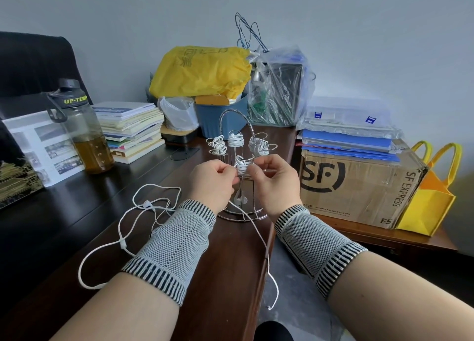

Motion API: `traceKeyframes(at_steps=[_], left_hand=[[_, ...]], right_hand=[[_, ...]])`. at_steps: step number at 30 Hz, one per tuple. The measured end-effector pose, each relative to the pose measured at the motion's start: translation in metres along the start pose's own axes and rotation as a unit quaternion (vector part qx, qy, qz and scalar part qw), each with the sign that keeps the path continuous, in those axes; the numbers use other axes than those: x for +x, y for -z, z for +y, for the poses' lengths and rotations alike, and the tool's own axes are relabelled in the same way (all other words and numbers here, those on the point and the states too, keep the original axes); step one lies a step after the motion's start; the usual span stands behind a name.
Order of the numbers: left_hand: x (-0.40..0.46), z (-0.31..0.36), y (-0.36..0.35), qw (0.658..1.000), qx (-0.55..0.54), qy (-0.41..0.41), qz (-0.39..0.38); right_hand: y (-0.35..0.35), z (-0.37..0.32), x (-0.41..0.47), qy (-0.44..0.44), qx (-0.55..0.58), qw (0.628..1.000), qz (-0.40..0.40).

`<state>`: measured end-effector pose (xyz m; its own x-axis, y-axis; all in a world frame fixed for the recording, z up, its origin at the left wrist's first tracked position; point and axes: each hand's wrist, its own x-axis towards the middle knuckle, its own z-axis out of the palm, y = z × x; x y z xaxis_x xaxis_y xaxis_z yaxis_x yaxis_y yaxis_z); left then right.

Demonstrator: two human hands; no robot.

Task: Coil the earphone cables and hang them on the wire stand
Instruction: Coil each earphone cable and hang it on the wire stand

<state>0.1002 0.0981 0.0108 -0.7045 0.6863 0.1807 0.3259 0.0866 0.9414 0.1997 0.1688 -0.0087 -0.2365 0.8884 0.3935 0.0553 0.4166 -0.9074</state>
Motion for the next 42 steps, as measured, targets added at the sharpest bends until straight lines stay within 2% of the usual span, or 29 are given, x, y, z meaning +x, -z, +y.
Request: traceKeyframes(at_steps=[16,21,25,27,30,32,34,37,42], left_hand=[[-0.007,-0.005,0.001,0.988,-0.15,0.038,-0.012],[-0.007,-0.005,0.002,0.989,-0.142,0.038,-0.008],[-0.008,-0.005,0.002,0.991,-0.125,0.038,-0.012],[-0.008,-0.003,0.006,0.998,-0.065,0.014,-0.013],[-0.012,0.007,0.014,0.993,0.105,-0.053,-0.019],[-0.016,0.015,0.019,0.964,0.236,-0.116,-0.024],[-0.02,0.022,0.024,0.935,0.317,-0.159,-0.034],[-0.022,0.025,0.031,0.897,0.395,-0.19,-0.051],[-0.028,0.03,0.036,0.879,0.415,-0.221,-0.07]], right_hand=[[0.0,0.004,0.0,0.044,-0.06,0.997,0.002],[0.001,0.004,-0.003,0.052,-0.042,0.998,0.013],[0.001,0.004,-0.006,0.09,-0.077,0.993,0.005],[0.002,0.005,-0.006,0.105,-0.089,0.99,0.01],[0.005,0.006,-0.008,0.176,-0.107,0.978,0.025],[0.004,0.006,-0.011,0.228,-0.115,0.967,-0.001],[0.002,0.005,-0.014,0.257,-0.135,0.956,-0.038],[0.0,0.003,-0.015,0.275,-0.151,0.948,-0.049],[-0.004,0.004,-0.016,0.273,-0.162,0.948,-0.022]])
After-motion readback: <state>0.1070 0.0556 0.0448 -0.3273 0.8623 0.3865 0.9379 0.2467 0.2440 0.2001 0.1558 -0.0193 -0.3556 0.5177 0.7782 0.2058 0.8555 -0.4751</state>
